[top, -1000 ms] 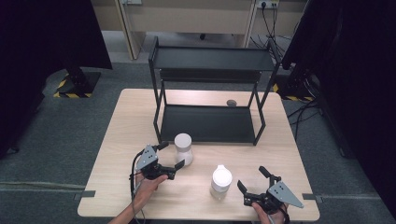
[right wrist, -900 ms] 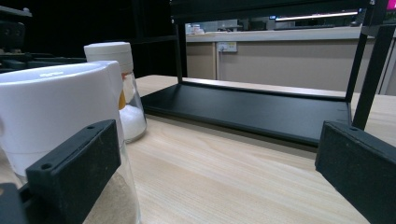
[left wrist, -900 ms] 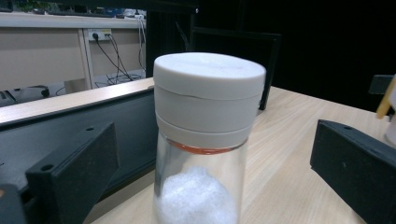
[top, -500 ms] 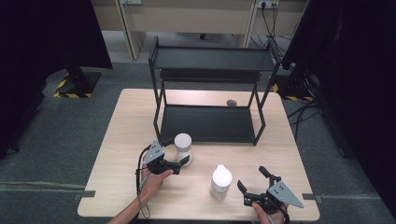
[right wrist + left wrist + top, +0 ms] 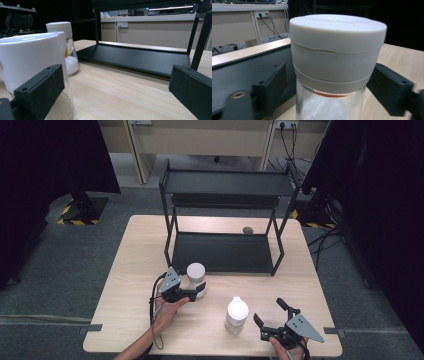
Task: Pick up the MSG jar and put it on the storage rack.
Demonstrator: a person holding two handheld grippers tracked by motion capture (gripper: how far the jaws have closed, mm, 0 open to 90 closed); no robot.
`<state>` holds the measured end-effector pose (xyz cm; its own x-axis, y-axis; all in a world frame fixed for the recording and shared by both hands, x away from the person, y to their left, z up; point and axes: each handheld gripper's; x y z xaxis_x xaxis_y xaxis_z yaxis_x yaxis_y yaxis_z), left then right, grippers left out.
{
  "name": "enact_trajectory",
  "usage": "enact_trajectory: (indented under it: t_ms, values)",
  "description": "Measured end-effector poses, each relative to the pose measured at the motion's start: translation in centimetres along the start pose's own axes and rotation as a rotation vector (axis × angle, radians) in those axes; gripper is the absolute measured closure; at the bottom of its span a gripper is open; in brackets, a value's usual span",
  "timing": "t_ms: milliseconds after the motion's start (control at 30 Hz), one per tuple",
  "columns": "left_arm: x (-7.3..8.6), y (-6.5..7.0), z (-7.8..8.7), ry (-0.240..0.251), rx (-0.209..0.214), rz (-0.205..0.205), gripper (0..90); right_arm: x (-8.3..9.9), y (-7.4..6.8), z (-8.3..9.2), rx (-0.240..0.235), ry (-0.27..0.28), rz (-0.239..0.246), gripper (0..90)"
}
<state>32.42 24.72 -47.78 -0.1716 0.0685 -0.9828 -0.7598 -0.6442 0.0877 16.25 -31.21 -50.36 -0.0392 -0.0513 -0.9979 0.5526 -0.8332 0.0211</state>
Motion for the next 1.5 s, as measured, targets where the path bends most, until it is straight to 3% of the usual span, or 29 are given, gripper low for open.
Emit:
enact_trajectory:
  t_ms: [67,167,533,1000,1500]
  values:
    - [0.0,0.0,-0.1,-0.004,-0.006,-0.007,22.7,0.0,0.0,0.0,0.0,0.0,-0.001,0.4]
    - [0.2,-0.3,-0.3,-0.001,0.015,0.002,33.6,0.0,0.0,0.1,0.001,0.002,-0.003,0.4]
    - [-0.5,0.0,-0.3,-0.021,0.011,-0.02,34.4,0.1,0.1,0.1,0.002,0.003,-0.005,0.4]
    - [-2.0,0.0,0.7,0.007,0.033,-0.015,34.6,0.1,0.1,0.2,0.006,0.005,-0.006,0.4]
    - [-5.3,0.0,1.6,0.035,0.06,-0.022,34.6,0.1,0.1,0.2,0.007,0.006,-0.007,0.4]
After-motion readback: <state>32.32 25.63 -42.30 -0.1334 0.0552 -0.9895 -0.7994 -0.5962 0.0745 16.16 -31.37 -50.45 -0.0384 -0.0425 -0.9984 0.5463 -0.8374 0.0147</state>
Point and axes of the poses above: each handheld gripper's, and its own axes: z roughly backward along the jaws, x roughly out of its underside, y roughly to its right, and after that the axes turned 5 degrees about z, right-handed
